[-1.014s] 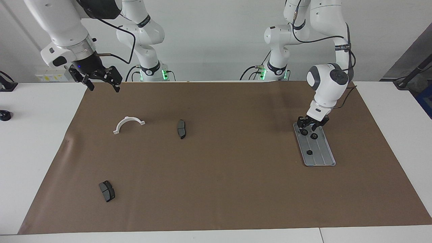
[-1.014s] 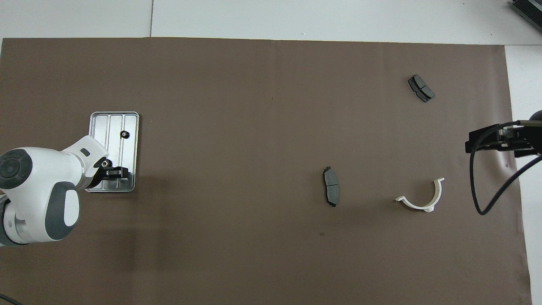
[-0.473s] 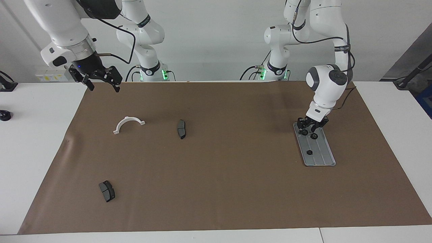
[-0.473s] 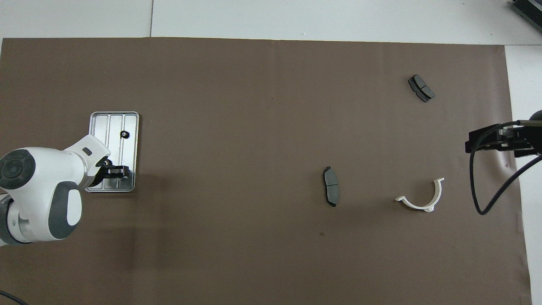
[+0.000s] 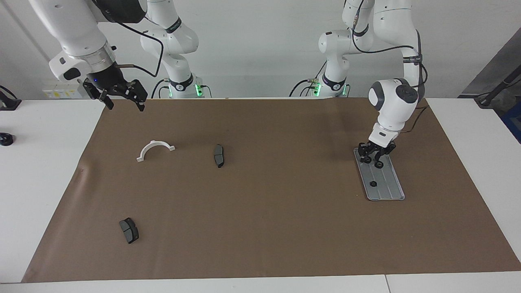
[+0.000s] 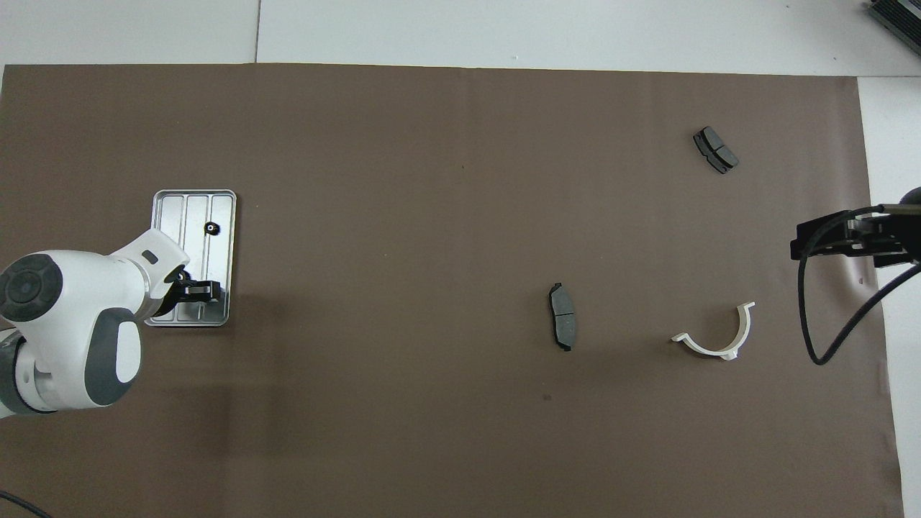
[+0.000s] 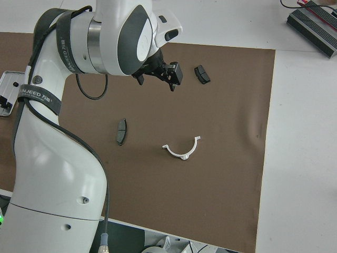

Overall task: Place bearing gear from tray to pile
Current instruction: 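Grasp the black gear in the metal tray with the left gripper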

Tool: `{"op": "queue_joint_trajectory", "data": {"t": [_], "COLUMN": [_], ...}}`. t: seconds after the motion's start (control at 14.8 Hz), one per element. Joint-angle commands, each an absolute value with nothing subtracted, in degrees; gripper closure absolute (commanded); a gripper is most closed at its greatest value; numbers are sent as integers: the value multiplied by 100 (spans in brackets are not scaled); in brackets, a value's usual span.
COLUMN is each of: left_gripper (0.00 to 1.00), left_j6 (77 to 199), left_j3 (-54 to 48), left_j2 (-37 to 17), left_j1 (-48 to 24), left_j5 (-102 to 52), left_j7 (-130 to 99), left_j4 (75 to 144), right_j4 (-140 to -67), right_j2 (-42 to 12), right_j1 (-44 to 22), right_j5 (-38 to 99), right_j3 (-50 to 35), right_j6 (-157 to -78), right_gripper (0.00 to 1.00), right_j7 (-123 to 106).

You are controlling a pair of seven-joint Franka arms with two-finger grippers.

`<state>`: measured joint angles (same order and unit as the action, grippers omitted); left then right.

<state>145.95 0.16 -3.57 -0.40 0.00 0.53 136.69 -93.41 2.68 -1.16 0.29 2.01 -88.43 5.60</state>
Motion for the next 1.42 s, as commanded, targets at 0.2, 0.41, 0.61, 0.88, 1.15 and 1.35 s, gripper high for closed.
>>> {"op": "queue_joint_trajectory", "data": {"t": [0.2,0.41,0.61,0.88,1.15,1.35], "left_gripper": [65,80,100,100,100,100], "left_j6": [14730,14669,14503,13038,11962,11900], "left_j3": [9,9,-9,-26,-35,-44], "left_j2": [-396,-387,-299,78,237,185], "left_j1": [-44,-105,-167,-246,-465,-773], "left_j5": [88,88,88,97,88,88], "left_j7": [132,132,281,342,334,264], "left_j4": [13667,13667,13580,12686,11883,11541], "right_j4": [-9378,-9378,-9378,-9378,-9378,-9378], "right_j2": [343,343,343,343,343,343], "right_j1": [-88,-88,-88,-88,-88,-88], "right_j5": [132,132,132,132,132,132], "right_j3": [176,176,176,176,176,176], "right_j6": [-8771,-8771,-8771,-8771,-8771,-8771], "right_gripper": [0,0,0,0,0,0], "right_j7": [624,624,624,624,624,624]}}
